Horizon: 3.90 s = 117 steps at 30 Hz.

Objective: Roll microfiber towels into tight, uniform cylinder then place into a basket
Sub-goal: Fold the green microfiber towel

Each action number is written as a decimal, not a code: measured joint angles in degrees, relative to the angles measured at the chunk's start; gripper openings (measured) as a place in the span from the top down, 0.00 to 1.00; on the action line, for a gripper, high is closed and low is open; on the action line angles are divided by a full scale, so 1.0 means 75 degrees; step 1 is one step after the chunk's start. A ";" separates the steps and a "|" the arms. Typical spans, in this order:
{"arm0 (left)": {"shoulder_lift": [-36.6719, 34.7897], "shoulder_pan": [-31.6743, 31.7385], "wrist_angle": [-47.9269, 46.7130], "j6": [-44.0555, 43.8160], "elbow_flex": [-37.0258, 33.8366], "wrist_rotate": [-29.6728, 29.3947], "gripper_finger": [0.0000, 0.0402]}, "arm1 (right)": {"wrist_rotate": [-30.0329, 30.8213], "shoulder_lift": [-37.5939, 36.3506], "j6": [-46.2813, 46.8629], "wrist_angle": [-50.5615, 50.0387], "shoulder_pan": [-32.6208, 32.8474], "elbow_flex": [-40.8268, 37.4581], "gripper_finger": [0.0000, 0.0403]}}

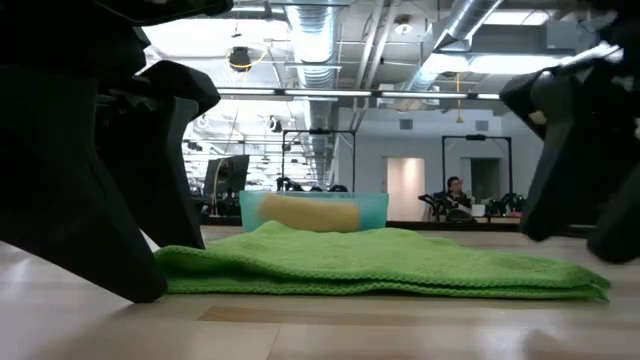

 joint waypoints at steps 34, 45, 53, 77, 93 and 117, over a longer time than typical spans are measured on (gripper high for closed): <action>0.0054 0.0033 0.0090 -0.0064 -0.0029 -0.0411 0.63 | -0.0814 -0.0001 0.0064 -0.0411 -0.0913 -0.0293 0.87; 0.0064 0.0141 0.0375 -0.0155 -0.0045 -0.0149 0.97 | -0.0630 0.0025 0.0397 -0.0189 -0.0784 -0.0321 0.90; 0.0093 -0.0075 0.0721 -0.0623 0.0083 0.0022 0.99 | -0.0853 0.0062 0.0979 -0.0059 -0.0301 -0.0124 0.96; 0.0061 -0.0982 -0.0484 0.0568 0.2257 -0.1938 1.00 | 0.0447 0.0047 0.0885 -0.0853 0.1110 0.1853 0.96; 0.0055 0.0348 -0.2435 -0.0561 0.2296 -0.1763 1.00 | 0.1054 0.0045 0.2633 -0.3807 0.0212 0.1882 0.95; 0.0052 0.1671 -0.2964 -0.0536 0.2293 -0.0189 1.00 | 0.0426 0.0039 0.3401 -0.5037 -0.0873 0.1882 0.93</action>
